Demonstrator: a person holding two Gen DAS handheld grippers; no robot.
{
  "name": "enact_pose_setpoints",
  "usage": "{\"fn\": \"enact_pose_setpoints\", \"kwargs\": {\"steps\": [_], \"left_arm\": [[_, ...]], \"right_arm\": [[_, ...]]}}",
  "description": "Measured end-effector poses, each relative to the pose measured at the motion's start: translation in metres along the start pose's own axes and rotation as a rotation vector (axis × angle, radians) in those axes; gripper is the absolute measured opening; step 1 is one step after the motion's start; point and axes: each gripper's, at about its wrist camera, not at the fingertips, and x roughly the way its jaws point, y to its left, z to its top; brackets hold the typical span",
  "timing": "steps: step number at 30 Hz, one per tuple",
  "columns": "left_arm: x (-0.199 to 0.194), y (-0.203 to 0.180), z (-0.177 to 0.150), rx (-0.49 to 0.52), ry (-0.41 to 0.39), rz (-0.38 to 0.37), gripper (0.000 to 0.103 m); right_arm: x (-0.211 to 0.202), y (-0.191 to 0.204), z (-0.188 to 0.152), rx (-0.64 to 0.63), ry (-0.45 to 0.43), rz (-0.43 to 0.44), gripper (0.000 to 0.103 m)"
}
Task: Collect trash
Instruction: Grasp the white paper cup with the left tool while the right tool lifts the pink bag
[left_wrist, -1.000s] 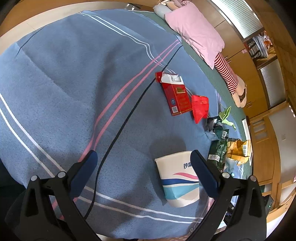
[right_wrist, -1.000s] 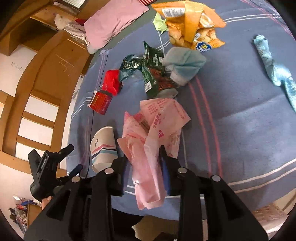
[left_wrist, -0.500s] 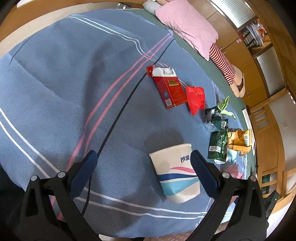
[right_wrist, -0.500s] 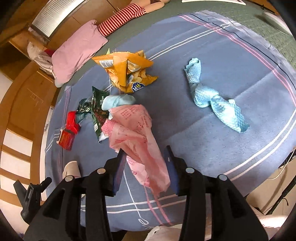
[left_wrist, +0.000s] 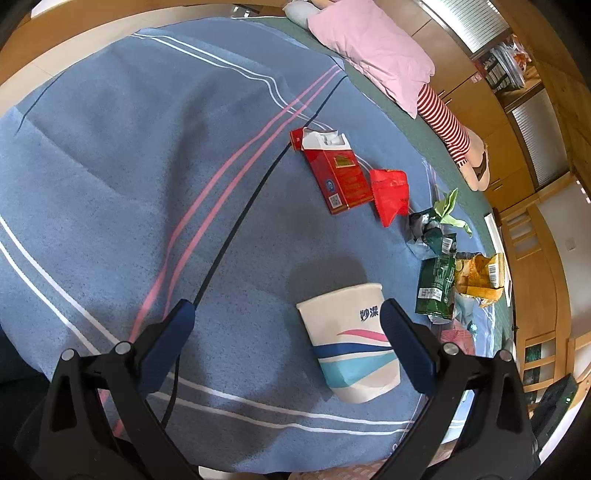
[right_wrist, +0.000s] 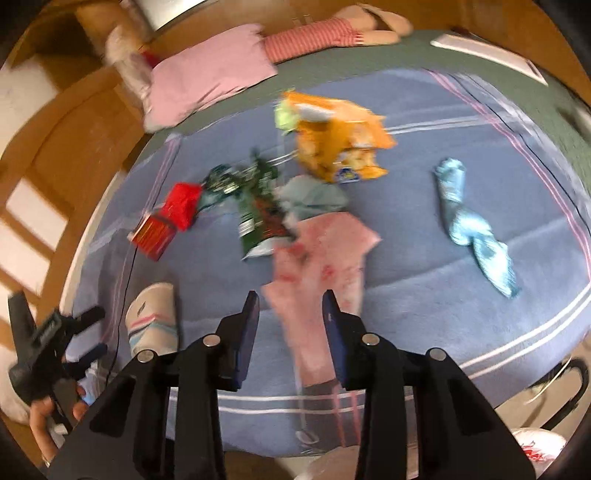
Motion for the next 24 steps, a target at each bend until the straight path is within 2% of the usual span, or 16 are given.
{"fn": "enact_pose_setpoints", "kwargs": {"steps": [6,9,12,14,16,19,21,24], "left_arm": [[0.000,0.001,0.000,-0.011,0.000,-0.003,0.100],[0.000,0.001,0.000,-0.011,0.000,-0.004,0.100],[0.000,0.002,0.001,-0.014,0.002,-0.007,0.100],[0.000,0.002,0.000,-0.015,0.005,-0.009,0.100],[0.000,0.001,0.000,-0.011,0.009,-0.012,0.100],[0.001,-0.001,-0.001,0.003,0.016,-0.014,0.100],[0.002,-0.002,-0.001,0.011,0.025,-0.018,0.100],[0.004,-0.004,-0.002,0.020,0.035,-0.017,0.100]], "right_arm": [[0.011,0.033,-0.011,-0.082,0.092,0.146,0.037],[0.007,0.038,-0.012,-0.076,0.086,0.208,0.038],[-0.012,0.028,-0.005,-0.012,-0.028,0.189,0.038],[-0.023,0.005,0.001,0.103,-0.108,0.148,0.042],[-0.027,-0.023,0.003,0.247,-0.149,0.106,0.043],[-0.019,-0.049,0.003,0.351,-0.138,0.054,0.043],[-0.004,-0.066,0.001,0.405,-0.095,0.026,0.043],[0.029,-0.077,-0.004,0.463,0.011,0.075,0.043]]}}
